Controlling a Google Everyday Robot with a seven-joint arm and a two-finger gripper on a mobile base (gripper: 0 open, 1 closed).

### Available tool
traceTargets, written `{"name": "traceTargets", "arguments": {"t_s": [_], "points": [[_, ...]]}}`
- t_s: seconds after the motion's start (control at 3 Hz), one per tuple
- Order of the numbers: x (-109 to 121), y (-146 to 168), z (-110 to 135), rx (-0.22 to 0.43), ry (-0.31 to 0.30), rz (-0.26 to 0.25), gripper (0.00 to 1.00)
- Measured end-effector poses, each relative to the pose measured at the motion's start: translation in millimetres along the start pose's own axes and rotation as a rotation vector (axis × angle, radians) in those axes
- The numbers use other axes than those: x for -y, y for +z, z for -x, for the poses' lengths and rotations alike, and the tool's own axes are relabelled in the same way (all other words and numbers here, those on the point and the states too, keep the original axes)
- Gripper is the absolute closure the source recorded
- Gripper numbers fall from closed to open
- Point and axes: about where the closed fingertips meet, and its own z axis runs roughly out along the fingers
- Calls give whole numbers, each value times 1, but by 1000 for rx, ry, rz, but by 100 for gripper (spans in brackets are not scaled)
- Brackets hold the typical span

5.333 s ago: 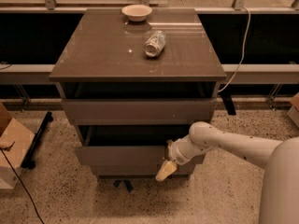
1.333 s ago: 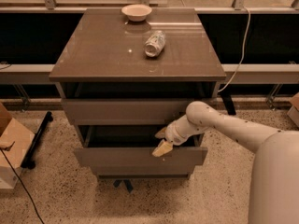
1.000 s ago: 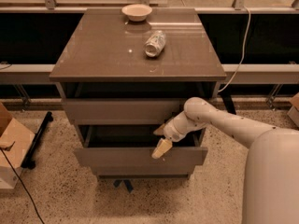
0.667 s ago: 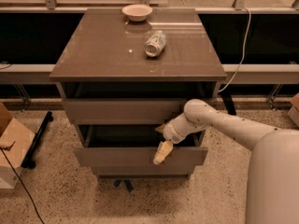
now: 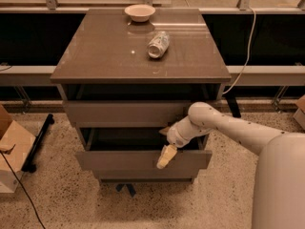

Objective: Open middle drawer

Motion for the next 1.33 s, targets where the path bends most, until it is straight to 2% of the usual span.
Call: {"name": "traceTargets", "arguments": {"t_s": [0.67, 1.0, 1.33], "points": [[0, 0, 0, 0, 0, 0, 0], [0, 0, 0, 0, 0, 0, 19], [-12, 43, -20, 30, 39, 23, 42]]}}
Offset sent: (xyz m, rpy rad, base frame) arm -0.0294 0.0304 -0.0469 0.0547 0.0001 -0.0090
